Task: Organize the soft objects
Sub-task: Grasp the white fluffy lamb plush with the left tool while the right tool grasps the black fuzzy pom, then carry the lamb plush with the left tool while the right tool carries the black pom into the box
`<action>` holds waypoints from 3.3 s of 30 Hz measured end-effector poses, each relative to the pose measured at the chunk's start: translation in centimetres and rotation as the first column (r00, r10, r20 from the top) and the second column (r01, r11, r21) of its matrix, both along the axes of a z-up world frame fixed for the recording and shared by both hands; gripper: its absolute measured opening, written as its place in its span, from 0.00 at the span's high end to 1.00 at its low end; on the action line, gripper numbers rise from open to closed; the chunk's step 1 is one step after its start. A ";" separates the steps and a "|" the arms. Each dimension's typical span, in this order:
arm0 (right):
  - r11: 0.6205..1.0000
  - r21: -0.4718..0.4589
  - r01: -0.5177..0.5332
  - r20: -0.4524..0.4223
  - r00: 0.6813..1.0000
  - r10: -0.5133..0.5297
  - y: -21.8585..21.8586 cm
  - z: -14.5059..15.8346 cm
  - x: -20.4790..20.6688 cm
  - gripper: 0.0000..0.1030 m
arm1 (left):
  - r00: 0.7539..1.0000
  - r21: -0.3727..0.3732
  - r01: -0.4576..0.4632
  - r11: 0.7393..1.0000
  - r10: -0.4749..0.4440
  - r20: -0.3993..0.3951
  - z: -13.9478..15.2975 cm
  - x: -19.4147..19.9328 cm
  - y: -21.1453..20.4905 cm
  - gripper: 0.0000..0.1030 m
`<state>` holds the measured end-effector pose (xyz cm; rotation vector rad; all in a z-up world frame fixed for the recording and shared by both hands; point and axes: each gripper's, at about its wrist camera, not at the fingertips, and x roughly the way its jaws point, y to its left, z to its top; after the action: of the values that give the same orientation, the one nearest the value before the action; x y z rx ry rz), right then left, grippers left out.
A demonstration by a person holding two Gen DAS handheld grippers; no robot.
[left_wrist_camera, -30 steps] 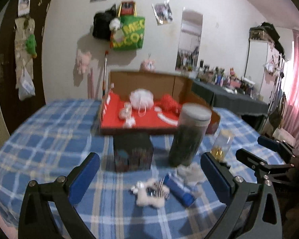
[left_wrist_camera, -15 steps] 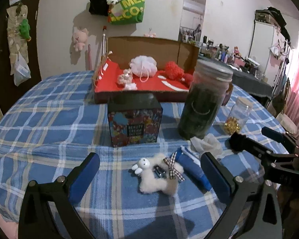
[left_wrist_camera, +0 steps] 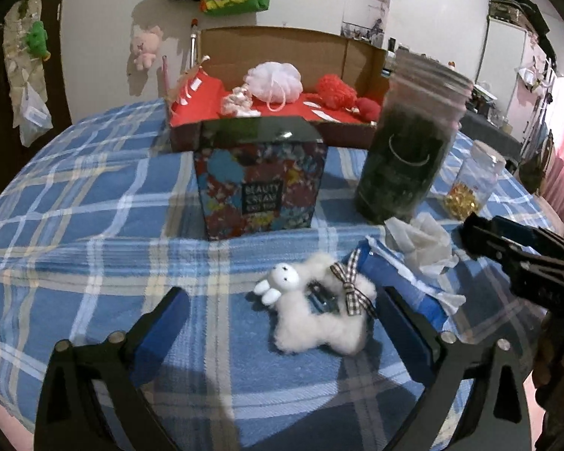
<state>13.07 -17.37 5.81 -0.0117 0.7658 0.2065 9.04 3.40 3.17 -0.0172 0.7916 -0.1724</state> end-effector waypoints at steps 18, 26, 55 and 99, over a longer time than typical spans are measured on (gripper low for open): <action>0.994 0.038 -0.103 0.083 0.992 0.100 1.4 2.8 -3.1 0.71 | 0.988 -0.008 0.128 0.992 -0.127 0.087 2.6 -1.3 -2.3 0.49; 0.993 0.048 -0.110 0.073 0.992 0.107 1.4 2.8 -2.9 0.71 | 0.987 -0.009 0.132 0.991 -0.131 0.088 2.7 -1.1 -2.4 0.49; 0.994 0.051 -0.098 0.063 0.994 0.094 0.8 2.4 -2.6 0.71 | 0.990 -0.019 0.115 0.993 -0.113 0.089 2.9 -1.1 -1.1 0.49; 0.993 0.079 0.084 -0.030 0.996 -0.082 -8.0 3.3 4.2 0.71 | 0.998 -0.038 -0.061 0.997 0.062 0.019 4.3 6.5 10.6 0.49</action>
<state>17.24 -25.34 9.13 0.0991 0.7828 0.1580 15.55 13.98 7.49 -0.0749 0.7667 -0.1285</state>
